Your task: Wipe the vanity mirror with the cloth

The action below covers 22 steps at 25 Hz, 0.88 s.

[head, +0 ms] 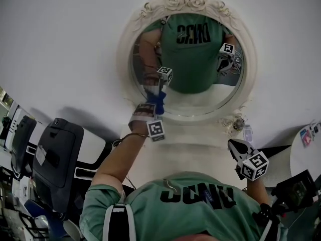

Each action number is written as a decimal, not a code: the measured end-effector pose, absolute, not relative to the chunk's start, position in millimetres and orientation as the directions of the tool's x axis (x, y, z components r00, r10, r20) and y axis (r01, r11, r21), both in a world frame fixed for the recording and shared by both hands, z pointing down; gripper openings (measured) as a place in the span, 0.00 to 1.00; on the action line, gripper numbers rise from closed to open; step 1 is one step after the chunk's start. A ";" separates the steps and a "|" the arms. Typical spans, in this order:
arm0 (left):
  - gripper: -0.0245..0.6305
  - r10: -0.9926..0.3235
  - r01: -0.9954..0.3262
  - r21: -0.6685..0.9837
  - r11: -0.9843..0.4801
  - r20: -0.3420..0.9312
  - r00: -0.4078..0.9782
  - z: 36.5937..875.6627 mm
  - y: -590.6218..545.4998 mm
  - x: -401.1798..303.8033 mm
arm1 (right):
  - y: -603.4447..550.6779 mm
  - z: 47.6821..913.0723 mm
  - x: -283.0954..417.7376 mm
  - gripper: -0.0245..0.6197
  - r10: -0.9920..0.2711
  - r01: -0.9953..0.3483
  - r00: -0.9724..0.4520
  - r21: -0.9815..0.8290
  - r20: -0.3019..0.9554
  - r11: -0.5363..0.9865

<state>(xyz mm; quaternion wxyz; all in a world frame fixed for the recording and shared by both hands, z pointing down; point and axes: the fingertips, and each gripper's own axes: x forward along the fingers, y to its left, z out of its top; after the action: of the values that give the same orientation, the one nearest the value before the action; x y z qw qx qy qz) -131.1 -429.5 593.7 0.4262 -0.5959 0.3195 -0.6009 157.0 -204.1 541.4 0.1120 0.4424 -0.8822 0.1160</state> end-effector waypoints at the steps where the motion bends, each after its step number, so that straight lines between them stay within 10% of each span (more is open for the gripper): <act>1: 0.18 -0.889 0.131 -0.889 -0.439 0.451 0.076 596.8 -429.2 -128.7 | -202.1 542.3 160.3 0.06 -0.760 -0.812 -0.577 -0.106 0.301 0.574; 22: 0.16 -0.737 0.241 -0.785 -0.571 0.619 0.271 703.2 -403.4 45.5 | -148.7 560.4 248.1 0.06 -0.842 -0.926 -0.372 -0.095 0.390 0.365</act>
<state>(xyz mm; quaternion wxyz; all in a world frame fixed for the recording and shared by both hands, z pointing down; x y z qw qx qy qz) 45.5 -403.4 703.2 0.4250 -0.6745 0.1838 -0.5750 248.1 -148.7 560.4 0.1391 0.5428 -0.8144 0.1509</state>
